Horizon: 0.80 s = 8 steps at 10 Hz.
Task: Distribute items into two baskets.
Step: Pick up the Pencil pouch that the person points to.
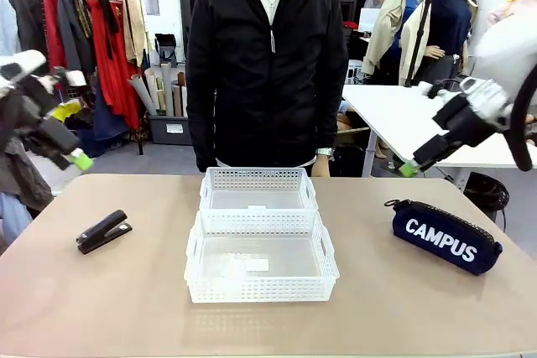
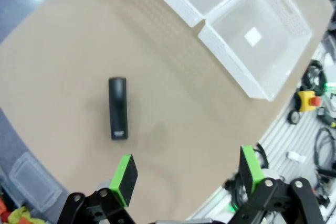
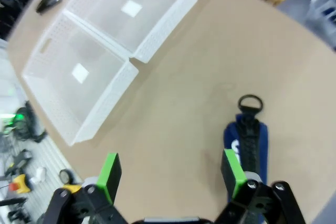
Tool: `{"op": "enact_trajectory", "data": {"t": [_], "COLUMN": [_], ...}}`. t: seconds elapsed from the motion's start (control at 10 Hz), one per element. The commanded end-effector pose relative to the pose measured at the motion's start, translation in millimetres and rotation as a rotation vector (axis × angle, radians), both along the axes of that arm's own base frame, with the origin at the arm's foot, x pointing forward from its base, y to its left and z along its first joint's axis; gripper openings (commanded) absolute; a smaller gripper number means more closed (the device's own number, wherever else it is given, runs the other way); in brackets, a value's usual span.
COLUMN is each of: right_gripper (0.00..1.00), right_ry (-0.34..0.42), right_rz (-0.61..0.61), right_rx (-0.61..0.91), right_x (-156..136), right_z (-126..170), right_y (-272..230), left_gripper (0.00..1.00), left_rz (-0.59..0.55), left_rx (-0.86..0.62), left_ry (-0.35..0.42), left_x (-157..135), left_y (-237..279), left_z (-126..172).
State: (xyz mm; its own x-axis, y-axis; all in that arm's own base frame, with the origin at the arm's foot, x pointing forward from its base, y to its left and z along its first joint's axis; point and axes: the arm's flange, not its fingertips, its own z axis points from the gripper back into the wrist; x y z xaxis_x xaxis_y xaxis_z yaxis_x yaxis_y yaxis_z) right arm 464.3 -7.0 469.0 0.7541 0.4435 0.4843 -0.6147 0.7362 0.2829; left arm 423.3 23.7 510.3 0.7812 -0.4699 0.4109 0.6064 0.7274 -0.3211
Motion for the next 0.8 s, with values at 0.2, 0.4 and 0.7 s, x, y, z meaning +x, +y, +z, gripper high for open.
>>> {"op": "enact_trajectory", "data": {"t": [0.2,0.4,0.7], "right_gripper": [1.00,1.00,1.00], "right_ry": [0.032,0.025,-0.040], "right_rz": [-0.016,-0.037,-0.083], "right_rx": [0.191,0.215,0.242], "right_x": [-9.4,-32.3,-59.5], "right_z": [21.6,36.4,49.0], "right_y": [-72.4,-91.7,-110.7], "left_gripper": [1.00,1.00,1.00], "left_rz": [0.091,0.098,0.089], "left_rx": [-0.092,-0.113,-0.190], "left_ry": [-0.124,-0.139,-0.242], "left_x": [-8.3,-10.6,-31.2], "left_y": [66.2,85.8,95.1], "left_z": [19.9,14.9,11.9]}}
